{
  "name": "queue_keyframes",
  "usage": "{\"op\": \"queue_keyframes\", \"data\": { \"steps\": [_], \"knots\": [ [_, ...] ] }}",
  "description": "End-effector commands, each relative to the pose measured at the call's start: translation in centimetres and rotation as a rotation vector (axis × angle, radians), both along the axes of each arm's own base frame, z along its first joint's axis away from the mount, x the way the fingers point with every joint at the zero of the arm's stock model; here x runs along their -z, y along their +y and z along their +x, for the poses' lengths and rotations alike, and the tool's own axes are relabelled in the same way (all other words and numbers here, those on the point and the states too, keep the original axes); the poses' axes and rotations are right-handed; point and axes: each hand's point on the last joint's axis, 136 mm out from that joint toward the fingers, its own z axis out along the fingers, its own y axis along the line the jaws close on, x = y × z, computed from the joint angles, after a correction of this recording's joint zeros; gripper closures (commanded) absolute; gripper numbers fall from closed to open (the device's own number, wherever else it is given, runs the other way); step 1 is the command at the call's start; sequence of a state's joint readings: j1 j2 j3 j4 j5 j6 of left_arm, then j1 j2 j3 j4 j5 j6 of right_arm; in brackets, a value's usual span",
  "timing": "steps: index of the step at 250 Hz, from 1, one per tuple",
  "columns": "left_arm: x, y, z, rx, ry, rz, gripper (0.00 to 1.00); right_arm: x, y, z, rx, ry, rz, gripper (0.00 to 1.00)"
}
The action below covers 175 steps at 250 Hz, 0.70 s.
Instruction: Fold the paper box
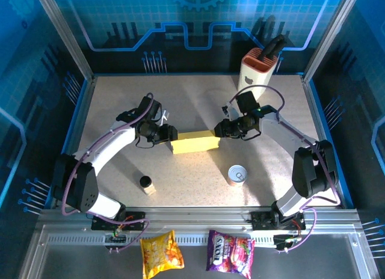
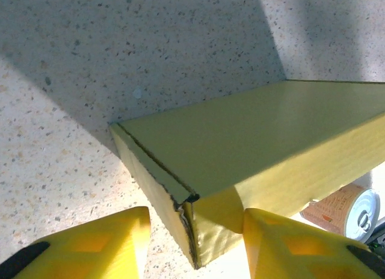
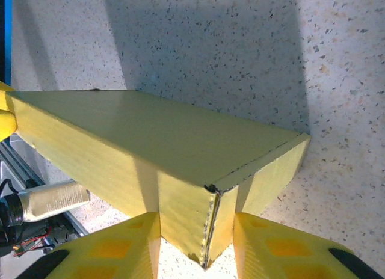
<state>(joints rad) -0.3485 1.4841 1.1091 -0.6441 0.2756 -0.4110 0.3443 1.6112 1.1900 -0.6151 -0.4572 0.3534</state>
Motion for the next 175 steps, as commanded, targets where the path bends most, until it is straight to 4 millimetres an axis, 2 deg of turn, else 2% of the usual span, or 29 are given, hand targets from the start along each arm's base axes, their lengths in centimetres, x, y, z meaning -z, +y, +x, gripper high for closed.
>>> {"op": "queue_keyframes", "data": {
  "steps": [1,21,53,85,98,142,175],
  "knots": [
    [3.1,1.1,-1.3,0.003,0.077,0.062,0.61,3.1,-0.8,-1.2,0.002,0.080,-0.036,0.70],
    [3.6,1.2,-1.3,0.001,0.087,0.065,0.68,3.6,-0.8,-1.4,0.005,0.090,-0.034,0.77],
    [3.8,1.2,-1.5,0.006,0.092,0.061,0.77,3.6,-0.7,-1.4,0.010,0.091,-0.025,0.81],
    [3.0,0.9,-1.2,0.010,0.070,0.041,0.80,2.6,-0.4,-1.4,0.007,0.078,0.000,0.81],
    [2.2,0.7,-0.9,0.009,0.043,0.028,0.78,1.8,0.0,-1.2,0.005,0.065,0.027,0.79],
    [-1.4,1.0,0.2,-0.019,-0.054,0.019,0.60,-1.7,0.9,-0.5,0.008,0.011,0.099,0.65],
    [-2.5,1.0,0.5,-0.023,-0.071,0.014,0.54,-3.2,0.9,0.2,0.022,-0.016,0.100,0.56]
  ]
}}
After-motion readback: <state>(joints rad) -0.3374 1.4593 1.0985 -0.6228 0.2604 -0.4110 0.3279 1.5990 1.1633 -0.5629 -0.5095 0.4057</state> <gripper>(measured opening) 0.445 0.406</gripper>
